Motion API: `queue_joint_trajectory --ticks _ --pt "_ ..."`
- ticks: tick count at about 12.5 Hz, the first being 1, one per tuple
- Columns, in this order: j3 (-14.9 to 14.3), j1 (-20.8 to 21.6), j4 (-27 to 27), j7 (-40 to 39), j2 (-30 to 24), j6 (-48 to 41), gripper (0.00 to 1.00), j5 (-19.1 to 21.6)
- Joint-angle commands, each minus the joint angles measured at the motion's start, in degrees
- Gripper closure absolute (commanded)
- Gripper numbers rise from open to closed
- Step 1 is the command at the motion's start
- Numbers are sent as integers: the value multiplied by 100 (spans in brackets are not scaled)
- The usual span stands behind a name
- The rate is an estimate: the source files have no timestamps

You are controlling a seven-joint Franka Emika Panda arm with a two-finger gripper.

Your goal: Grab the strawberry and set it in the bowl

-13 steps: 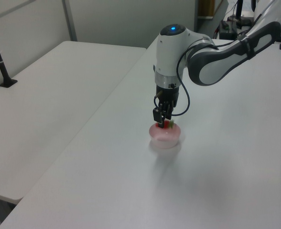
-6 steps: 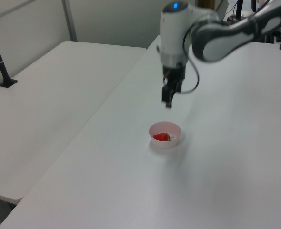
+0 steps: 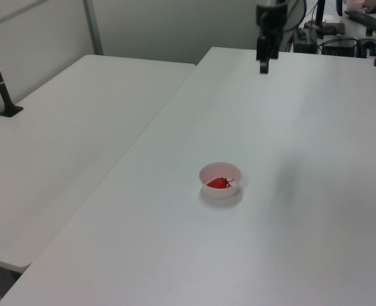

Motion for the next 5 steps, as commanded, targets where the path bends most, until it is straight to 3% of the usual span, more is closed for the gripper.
queue_joint_trajectory --ticks 1,2,5 --pt "-248 -64 -303 -75 -344 -182 0 155" --pt "-248 -248 -286 -127 -344 -270 0 155" --pt "-396 -268 -251 -110 -370 -254 0 137"
